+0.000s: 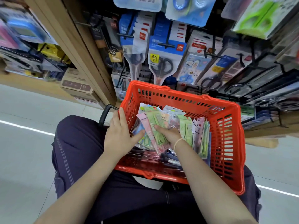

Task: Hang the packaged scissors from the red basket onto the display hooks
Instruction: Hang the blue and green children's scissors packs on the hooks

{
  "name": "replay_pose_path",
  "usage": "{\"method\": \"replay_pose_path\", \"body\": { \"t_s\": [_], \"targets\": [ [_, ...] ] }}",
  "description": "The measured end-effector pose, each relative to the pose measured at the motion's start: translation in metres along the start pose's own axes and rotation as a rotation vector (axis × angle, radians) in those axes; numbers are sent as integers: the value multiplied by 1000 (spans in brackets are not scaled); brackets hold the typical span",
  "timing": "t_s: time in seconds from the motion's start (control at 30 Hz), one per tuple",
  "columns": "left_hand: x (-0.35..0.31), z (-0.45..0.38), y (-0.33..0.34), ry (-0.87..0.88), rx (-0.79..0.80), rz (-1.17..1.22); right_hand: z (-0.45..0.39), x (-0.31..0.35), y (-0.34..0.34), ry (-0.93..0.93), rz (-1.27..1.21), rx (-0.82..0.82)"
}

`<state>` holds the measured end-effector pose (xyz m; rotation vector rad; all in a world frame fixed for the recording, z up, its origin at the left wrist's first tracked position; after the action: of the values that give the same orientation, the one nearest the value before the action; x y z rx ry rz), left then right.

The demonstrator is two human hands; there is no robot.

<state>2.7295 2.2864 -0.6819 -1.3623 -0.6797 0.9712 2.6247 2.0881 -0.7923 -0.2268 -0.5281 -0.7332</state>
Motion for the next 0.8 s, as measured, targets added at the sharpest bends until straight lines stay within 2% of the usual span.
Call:
{"method": "replay_pose_path", "body": {
  "t_s": [0.17,0.3,0.5,0.57,0.7,0.77,0.8],
  "targets": [
    [0,0,-2,5,-14,39,-18,-15,7,99,56,155],
    [0,0,-4,8,-9,38,17,-3,16,127,33,280],
    [-1,-1,-7,-15,20,89,17,0,5,24,-87,253],
    [1,0,-9,-28,22,162,38,18,5,-35,-130,258],
    [-4,8,-32,-3,-135,347,73,48,-9,-162,-149,231],
    [-17,13,-50,11,-121,587,99,63,-11,-237,-165,266],
    [-27,15,-59,2,-52,754,114,69,-11,-275,-184,288]
  ]
}}
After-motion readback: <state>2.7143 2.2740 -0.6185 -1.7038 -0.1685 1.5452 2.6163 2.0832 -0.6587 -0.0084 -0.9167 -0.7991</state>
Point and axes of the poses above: each hand's wrist, its own z-axis away from the middle knuckle, its own y-axis out of the palm, x = y × z, the point moved 5 cm from there along -z, towards the middle knuckle, and after that the axes turned 14 degrees about -z, right-handed, at the moved point
